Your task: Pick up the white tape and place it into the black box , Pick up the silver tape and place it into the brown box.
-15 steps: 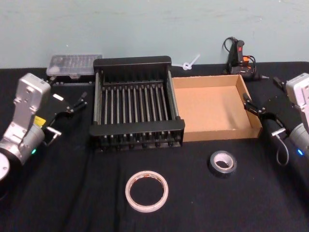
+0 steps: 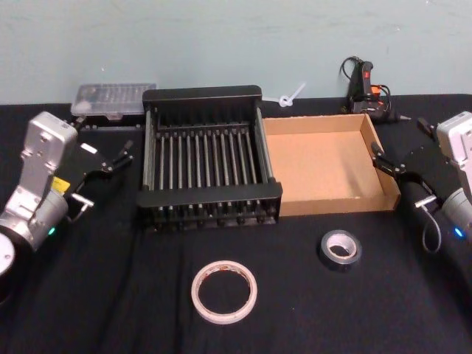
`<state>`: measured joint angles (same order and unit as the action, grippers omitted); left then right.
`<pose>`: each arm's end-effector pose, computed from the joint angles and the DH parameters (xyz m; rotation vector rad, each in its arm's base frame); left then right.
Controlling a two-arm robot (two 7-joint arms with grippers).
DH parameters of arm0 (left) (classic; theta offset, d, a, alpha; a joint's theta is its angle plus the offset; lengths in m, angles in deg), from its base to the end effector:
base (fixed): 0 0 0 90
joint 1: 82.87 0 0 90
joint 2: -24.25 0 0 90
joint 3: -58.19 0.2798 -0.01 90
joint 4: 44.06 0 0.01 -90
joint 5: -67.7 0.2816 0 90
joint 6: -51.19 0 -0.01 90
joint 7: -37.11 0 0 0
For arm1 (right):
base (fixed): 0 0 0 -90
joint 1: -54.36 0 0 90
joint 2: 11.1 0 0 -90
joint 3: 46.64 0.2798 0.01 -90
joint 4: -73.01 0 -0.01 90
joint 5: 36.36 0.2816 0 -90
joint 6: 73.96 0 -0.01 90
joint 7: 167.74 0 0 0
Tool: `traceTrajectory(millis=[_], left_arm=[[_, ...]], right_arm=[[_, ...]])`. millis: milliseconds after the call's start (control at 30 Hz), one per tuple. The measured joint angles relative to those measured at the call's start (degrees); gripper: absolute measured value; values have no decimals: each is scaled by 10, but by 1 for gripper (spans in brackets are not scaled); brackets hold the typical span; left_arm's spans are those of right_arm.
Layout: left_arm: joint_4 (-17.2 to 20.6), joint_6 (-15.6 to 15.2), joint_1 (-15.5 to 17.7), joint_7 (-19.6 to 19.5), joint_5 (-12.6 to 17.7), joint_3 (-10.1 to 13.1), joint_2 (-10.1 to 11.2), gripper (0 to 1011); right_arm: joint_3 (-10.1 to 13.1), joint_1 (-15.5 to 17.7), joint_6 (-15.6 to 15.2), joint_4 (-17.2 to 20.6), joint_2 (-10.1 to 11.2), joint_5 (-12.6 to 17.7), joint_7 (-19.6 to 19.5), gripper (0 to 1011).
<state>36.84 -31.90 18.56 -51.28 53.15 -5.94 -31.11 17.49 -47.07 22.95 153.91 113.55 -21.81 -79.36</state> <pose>0.3307 0.0840 -0.2889 0.3044 -0.2849 1.2476 0.3307 -0.0841 -0.2889 -0.3045 -0.2850 -1.2478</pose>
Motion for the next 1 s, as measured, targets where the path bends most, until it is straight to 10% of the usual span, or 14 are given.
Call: traceTrajectory(millis=[1000], left_arm=[[0,0,0,0,0,0,0,1001]], right_arm=[[0,0,0,0,0,0,0,1002]])
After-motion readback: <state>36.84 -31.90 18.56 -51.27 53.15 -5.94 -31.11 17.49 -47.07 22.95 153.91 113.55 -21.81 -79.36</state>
